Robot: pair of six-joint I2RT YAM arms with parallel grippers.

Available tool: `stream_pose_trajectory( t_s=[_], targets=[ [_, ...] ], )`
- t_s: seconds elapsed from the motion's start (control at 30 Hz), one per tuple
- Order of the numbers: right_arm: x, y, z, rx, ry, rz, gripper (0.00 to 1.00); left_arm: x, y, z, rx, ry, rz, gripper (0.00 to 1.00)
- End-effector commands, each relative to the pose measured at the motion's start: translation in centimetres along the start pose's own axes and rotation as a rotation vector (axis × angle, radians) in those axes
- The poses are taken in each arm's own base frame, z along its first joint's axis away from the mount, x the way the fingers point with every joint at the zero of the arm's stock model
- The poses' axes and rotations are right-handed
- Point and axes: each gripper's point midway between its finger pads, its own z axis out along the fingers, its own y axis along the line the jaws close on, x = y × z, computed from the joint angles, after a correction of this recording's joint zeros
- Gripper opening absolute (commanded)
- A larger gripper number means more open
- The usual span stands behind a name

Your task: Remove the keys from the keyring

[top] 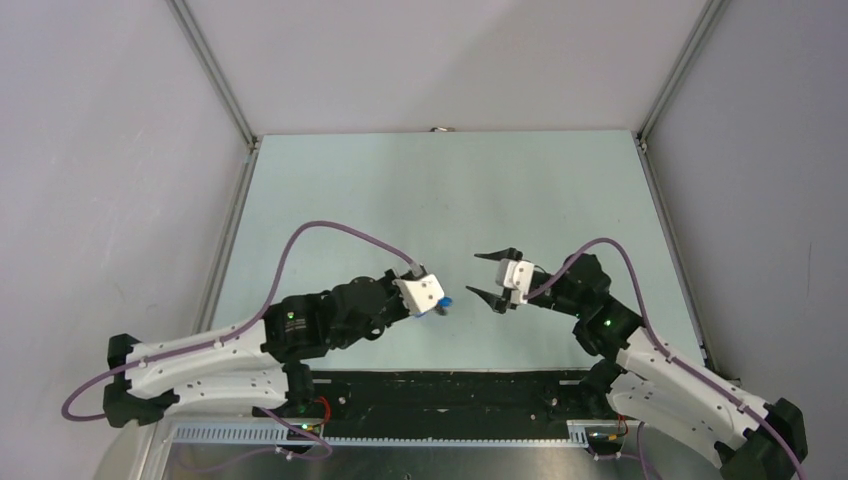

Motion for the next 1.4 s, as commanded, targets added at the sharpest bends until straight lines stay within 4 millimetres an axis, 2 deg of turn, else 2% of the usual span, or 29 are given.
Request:
stream_pose_trajectory(
  t_s=[0.0,0.17,0.37,0.53,0.73,0.9,0.93,1.1,1.27,1.37],
  targets=[
    [-4.9,-0.5,-0.8,-0.020,-0.189,0.011,0.63,-3.0,-0.8,-0.9,0.135,-0.083,0.127,0.00],
    [-6.1,0.1,-0.9,-0.070,-0.246,0.014,0.57,-3.7,-0.9,-0.5,0.161,-0.091,0.184,0.00],
    [-5.9,0.5,-0.2,-0.109,-0.256,0.016,0.49,-4.2,-0.8,0.5,0.185,-0.088,0.279,0.00],
    [-5.8,0.4,0.3,-0.116,-0.265,0.016,0.45,-4.4,0.6,1.9,0.157,-0.060,0.305,0.00],
    [-5.0,-1.1,1.0,-0.058,-0.248,0.059,0.43,-4.2,2.4,4.1,0.106,-0.001,0.252,0.00],
    [-3.4,-1.6,2.1,-0.046,-0.217,0.091,0.38,-3.8,1.4,4.9,0.152,-0.046,0.267,0.00],
    [-3.2,-1.6,2.3,-0.051,-0.214,0.098,0.37,-4.3,1.3,5.1,0.150,-0.077,0.264,0.00],
    [-2.4,-1.2,2.9,-0.073,-0.204,0.133,0.36,-4.1,1.4,5.6,0.129,-0.093,0.218,0.00],
    [-1.1,-0.8,3.6,-0.097,-0.178,0.163,0.35,-4.4,-0.4,5.5,0.228,-0.139,0.209,0.00],
    [-1.1,0.3,3.7,-0.156,-0.189,0.164,0.36,-4.3,-1.4,5.1,0.281,-0.170,0.233,0.00]
  ],
)
